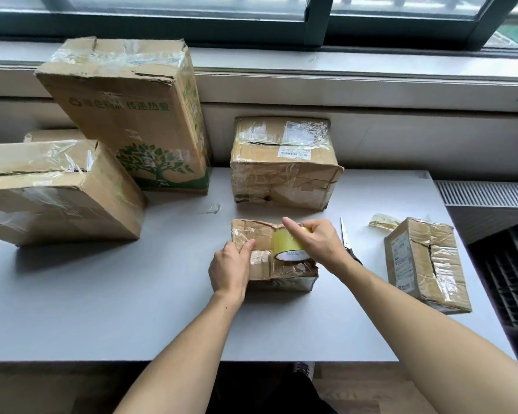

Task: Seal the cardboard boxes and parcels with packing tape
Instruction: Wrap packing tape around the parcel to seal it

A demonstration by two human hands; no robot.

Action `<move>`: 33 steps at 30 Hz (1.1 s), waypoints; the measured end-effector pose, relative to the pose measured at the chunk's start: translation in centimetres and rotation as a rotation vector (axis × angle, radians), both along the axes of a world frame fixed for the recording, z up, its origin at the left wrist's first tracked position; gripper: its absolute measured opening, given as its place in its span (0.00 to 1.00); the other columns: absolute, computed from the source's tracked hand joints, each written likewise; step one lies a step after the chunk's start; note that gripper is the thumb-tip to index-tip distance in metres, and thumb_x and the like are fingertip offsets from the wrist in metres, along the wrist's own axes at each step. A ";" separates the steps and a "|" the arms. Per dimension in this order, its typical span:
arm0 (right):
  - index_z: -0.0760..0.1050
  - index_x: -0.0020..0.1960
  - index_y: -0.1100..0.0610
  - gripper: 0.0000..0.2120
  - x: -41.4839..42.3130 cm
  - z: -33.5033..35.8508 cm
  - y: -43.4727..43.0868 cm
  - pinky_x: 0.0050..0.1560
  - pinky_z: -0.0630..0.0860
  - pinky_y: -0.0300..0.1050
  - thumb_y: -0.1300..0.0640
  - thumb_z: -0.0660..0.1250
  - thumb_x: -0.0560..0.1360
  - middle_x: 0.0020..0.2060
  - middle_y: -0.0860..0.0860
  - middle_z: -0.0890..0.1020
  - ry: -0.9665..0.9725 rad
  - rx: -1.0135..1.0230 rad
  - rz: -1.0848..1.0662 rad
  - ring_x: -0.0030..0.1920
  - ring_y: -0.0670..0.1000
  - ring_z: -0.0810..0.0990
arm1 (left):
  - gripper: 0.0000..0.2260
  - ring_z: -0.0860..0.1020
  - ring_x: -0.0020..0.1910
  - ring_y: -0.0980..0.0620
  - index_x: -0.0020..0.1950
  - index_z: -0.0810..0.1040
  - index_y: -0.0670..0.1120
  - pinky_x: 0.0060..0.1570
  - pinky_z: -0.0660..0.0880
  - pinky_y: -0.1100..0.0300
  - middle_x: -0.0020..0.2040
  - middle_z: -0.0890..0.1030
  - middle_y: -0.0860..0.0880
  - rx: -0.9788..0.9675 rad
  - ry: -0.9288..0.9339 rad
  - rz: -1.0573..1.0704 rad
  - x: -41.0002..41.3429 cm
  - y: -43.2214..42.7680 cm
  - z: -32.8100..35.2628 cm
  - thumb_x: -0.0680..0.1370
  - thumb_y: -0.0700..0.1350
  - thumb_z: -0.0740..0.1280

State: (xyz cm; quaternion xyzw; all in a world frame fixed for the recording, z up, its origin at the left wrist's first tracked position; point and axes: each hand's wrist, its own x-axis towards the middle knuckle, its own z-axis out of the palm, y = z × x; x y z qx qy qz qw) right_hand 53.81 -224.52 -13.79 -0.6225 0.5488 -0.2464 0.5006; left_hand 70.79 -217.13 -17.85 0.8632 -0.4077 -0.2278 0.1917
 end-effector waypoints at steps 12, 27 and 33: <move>0.65 0.26 0.55 0.28 -0.7 3.1 -1.0 0.35 0.68 0.49 0.40 0.61 0.78 0.24 0.51 0.71 0.730 -0.411 0.224 0.34 0.59 0.74 | 0.23 0.80 0.50 0.36 0.52 0.79 0.38 0.45 0.73 0.50 0.50 0.83 0.38 0.000 -0.093 -0.067 0.4 0.1 0.0 0.83 0.58 0.57; 0.63 0.27 0.57 0.27 -0.2 1.9 -0.9 0.29 0.58 0.45 0.47 0.66 0.79 0.25 0.52 0.62 0.259 -0.274 0.054 0.28 0.49 0.60 | 0.15 0.74 0.66 0.44 0.63 0.78 0.41 0.67 0.65 0.50 0.66 0.78 0.43 -0.300 -0.234 -0.593 1.5 -5.6 1.1 0.83 0.47 0.58; 0.59 0.29 0.58 0.28 -0.7 0.8 -0.6 0.29 0.55 0.44 0.47 0.67 0.80 0.28 0.51 0.59 -0.018 -0.057 -0.029 0.29 0.48 0.58 | 0.15 0.76 0.50 0.45 0.51 0.77 0.48 0.54 0.65 0.50 0.48 0.80 0.49 -0.163 -0.266 -0.722 -0.6 -6.5 -1.8 0.84 0.53 0.54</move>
